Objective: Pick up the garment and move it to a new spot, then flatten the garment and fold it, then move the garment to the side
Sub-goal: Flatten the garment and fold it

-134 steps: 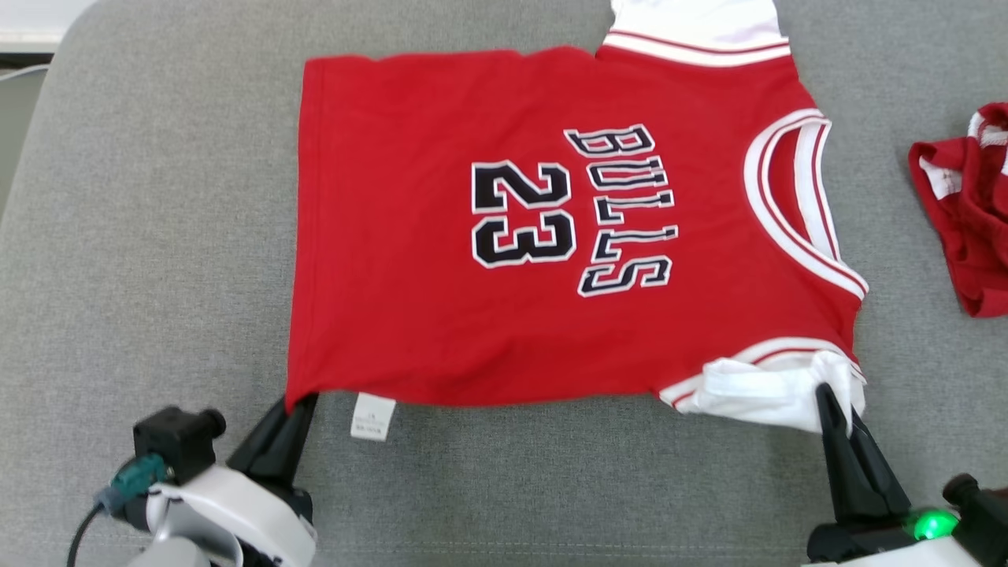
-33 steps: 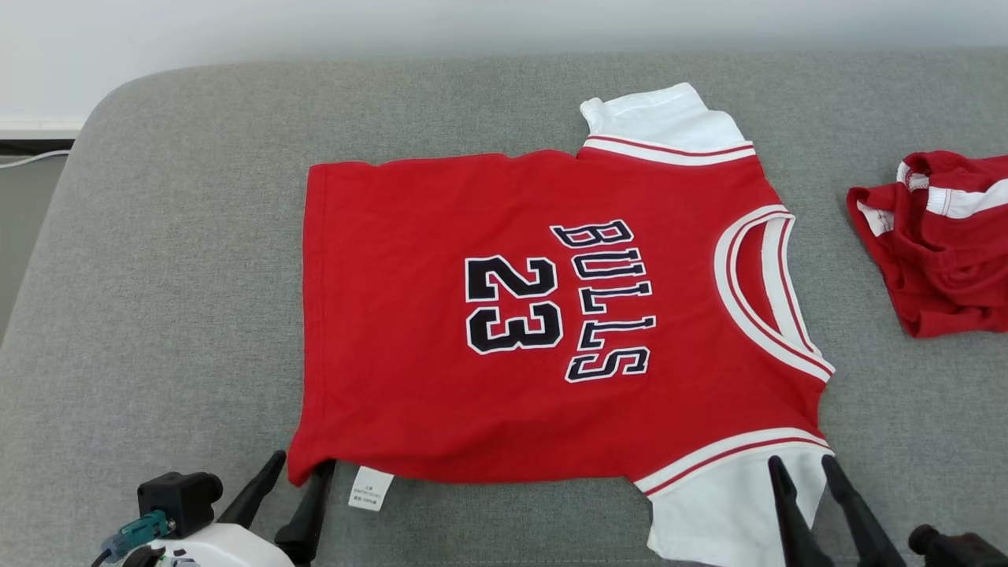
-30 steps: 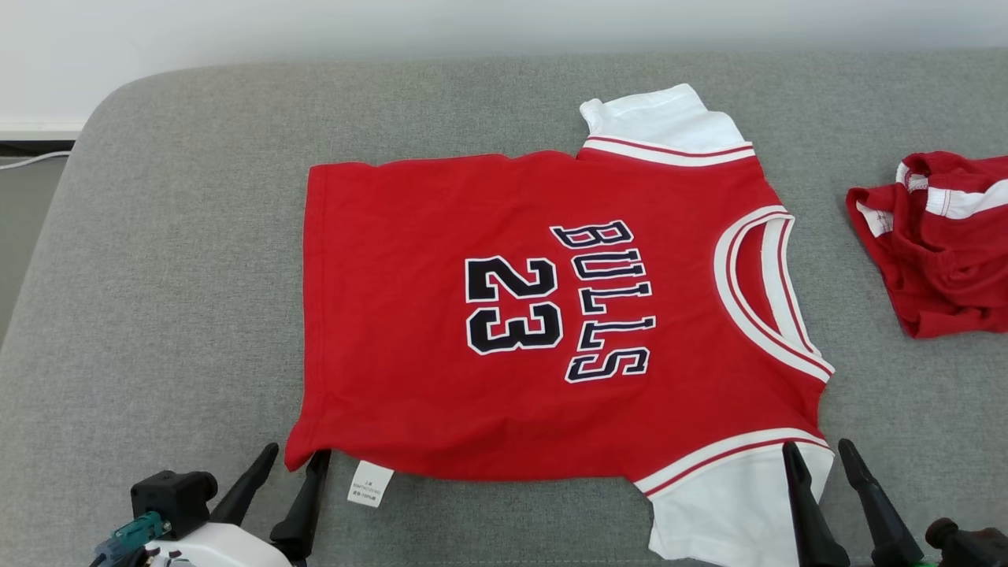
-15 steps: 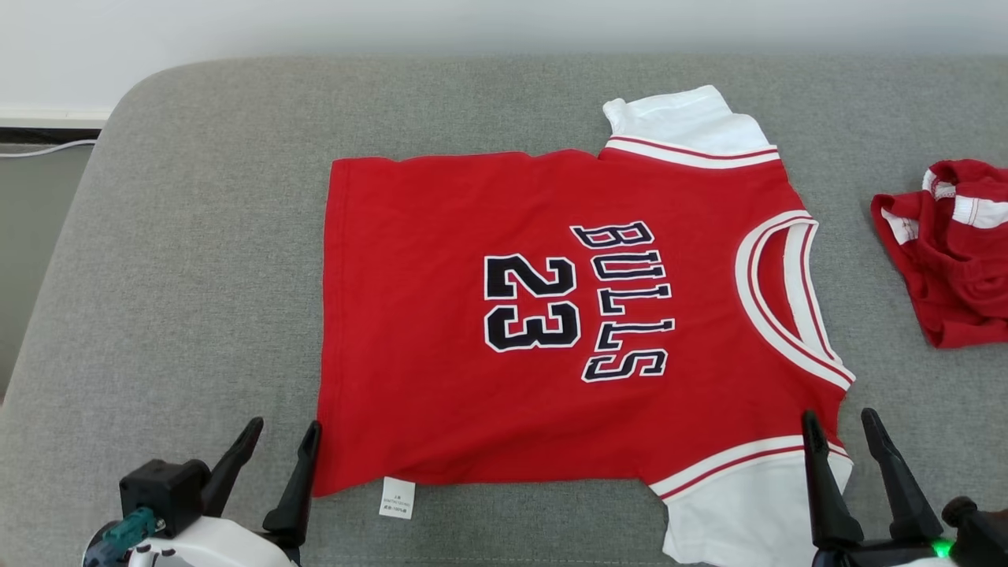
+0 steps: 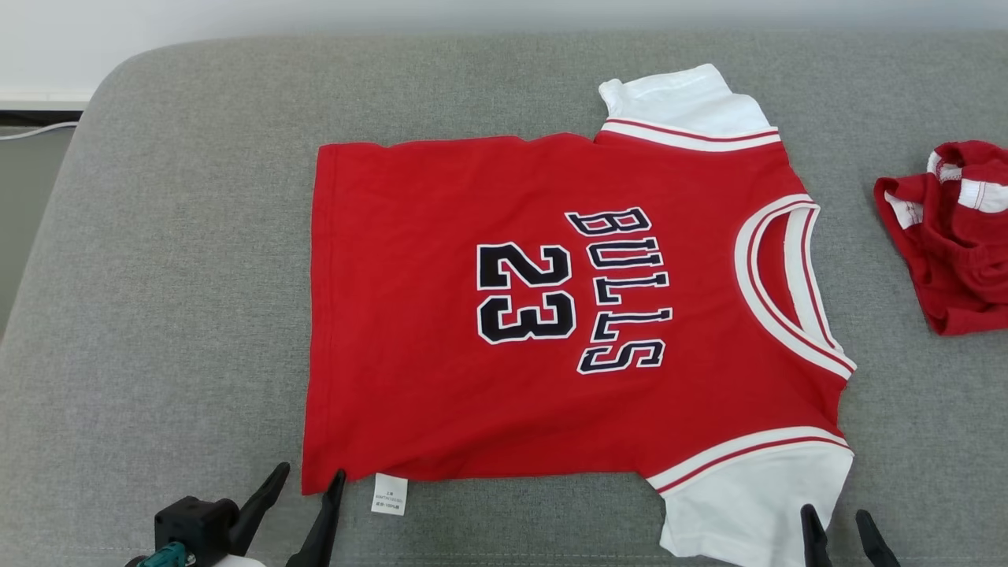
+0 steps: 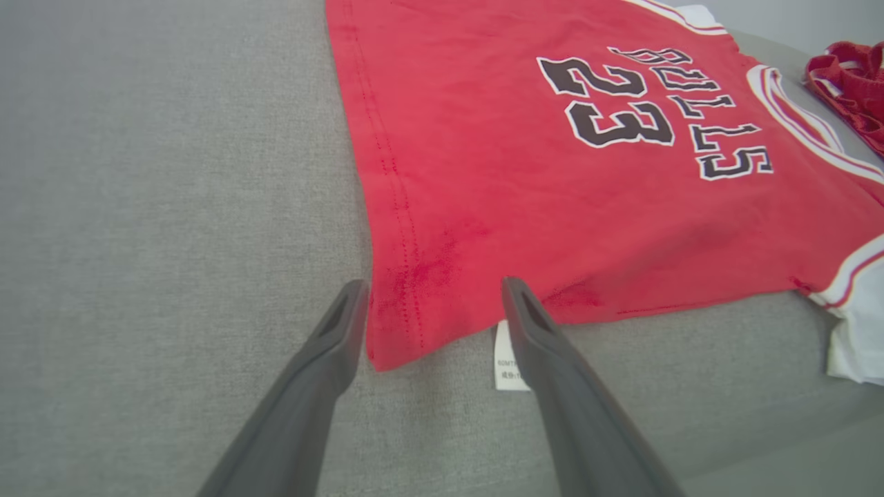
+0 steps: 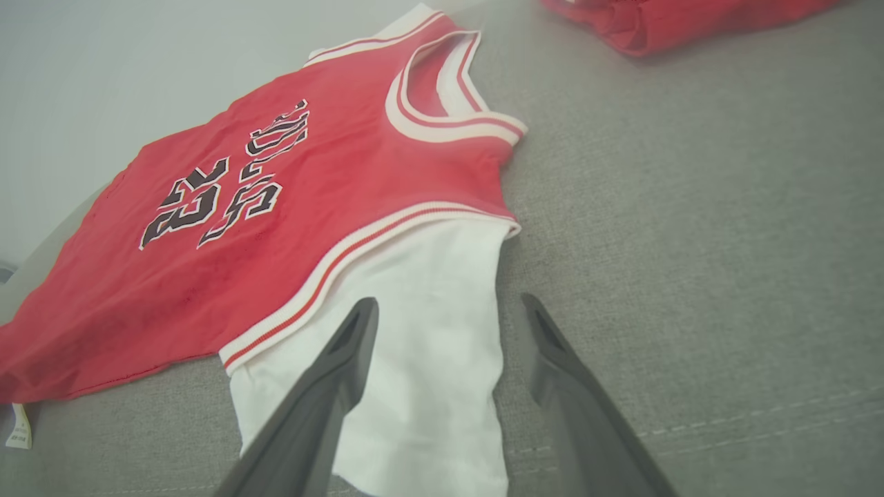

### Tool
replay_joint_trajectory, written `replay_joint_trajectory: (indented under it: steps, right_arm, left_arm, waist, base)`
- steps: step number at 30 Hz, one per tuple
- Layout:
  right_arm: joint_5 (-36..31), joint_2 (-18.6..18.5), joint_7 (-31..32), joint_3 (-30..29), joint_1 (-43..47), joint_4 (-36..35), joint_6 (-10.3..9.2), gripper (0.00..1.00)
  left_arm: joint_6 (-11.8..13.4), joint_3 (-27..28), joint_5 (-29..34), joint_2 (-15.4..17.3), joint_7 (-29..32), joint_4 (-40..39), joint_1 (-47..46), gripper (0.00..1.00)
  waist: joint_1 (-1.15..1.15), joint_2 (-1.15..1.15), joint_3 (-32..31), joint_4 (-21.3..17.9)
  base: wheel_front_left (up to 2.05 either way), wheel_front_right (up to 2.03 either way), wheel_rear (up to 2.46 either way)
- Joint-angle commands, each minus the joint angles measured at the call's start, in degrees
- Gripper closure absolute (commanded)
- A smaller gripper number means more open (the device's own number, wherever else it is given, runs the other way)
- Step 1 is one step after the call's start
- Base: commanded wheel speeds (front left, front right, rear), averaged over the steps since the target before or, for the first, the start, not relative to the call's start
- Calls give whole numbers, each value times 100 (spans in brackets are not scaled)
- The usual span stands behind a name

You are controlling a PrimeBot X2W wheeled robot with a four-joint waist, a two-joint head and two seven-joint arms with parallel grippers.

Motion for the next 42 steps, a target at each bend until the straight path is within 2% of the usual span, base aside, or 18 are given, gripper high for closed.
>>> replay_joint_trajectory:
  steps: [1, 5, 18, 24, 26, 27, 28, 29, 35, 42]
  right_arm:
    - [60, -72, -35, 172, -18, -54, 0, 0]
    - [319, -72, -35, 275, -25, 216, 0, 0]
    - [769, -71, -35, 537, -278, 825, 0, 0]
    - [841, -71, -35, 575, -365, 887, 0, 0]
    - [879, -71, -35, 611, -395, 936, 0, 32]
    - [896, -71, -35, 642, -411, 965, 0, 68]
    - [903, -71, -35, 653, -429, 982, 0, 100]
    - [918, -71, -35, 645, -443, 982, 0, 100]
    - [976, -71, -35, 562, -484, 588, 0, 100]
    - [908, -71, -35, 298, -461, -586, 0, 100]
  left_arm:
    - [-65, 179, -40, 148, -31, -42, -212, 0]
    - [-266, 138, -89, 125, 5, 172, -321, 0]
    - [-660, 176, -284, 59, 26, 707, -519, 0]
    - [-738, 191, -320, 60, 8, 748, -541, 0]
    - [-792, 202, -356, 41, -3, 723, -555, 0]
    - [-822, 207, -376, 32, -8, 706, -561, 51]
    - [-851, 216, -384, 24, -22, 681, -571, 85]
    - [-870, 228, -396, 15, -34, 665, -574, 100]
    - [-879, 264, -398, 68, -50, 500, -585, 100]
    - [-696, 485, -280, 281, -129, -45, -595, 100]
  waist:
    - [0, 0, 29, -9]
    - [0, 0, 114, -19]
    - [0, 0, 311, -145]
    - [0, 0, 373, -134]
    - [0, 0, 385, -119]
    - [0, 0, 392, -114]
    - [0, 0, 400, -109]
    - [0, 0, 403, -104]
    - [0, 0, 433, -121]
    - [0, 0, 430, -153]
  base:
    - [0, 0, 0]
    - [0, 0, 0]
    - [0, 0, 0]
    - [0, 0, 0]
    - [0, 0, 0]
    - [0, 0, 0]
    - [0, 0, 0]
    - [0, 0, 0]
    - [0, 0, 0]
    - [0, 0, 0]
